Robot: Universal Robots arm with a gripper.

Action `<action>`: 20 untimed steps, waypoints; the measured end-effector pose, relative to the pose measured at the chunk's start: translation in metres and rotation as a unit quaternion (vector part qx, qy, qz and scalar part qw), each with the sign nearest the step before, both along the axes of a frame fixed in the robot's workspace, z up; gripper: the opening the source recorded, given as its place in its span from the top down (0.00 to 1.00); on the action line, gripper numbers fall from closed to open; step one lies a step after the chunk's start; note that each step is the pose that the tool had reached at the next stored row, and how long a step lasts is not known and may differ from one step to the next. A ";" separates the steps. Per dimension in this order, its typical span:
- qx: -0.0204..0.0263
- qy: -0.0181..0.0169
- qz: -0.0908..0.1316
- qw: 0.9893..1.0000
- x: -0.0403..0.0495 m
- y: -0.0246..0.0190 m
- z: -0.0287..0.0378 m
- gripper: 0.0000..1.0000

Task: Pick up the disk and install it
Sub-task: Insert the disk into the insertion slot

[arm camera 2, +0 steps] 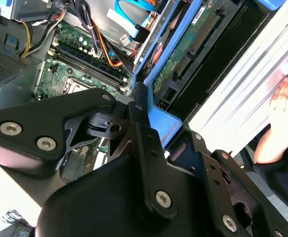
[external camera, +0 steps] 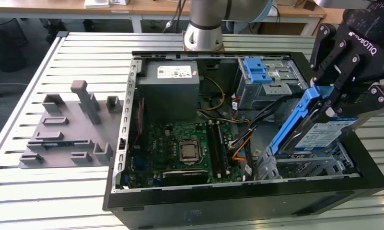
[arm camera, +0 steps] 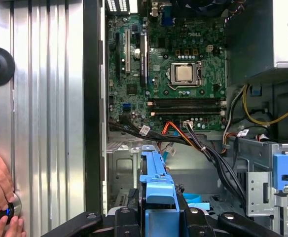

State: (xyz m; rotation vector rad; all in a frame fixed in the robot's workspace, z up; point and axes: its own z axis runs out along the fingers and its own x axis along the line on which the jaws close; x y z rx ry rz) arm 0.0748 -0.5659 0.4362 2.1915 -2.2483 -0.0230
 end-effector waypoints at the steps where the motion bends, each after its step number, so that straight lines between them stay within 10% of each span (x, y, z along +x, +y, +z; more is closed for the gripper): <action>1: 0.000 0.000 0.000 1.000 0.0000 -0.0002 -0.0004 0.64; 20: 0.000 0.000 0.000 1.000 0.0000 -0.0040 -0.0077 0.64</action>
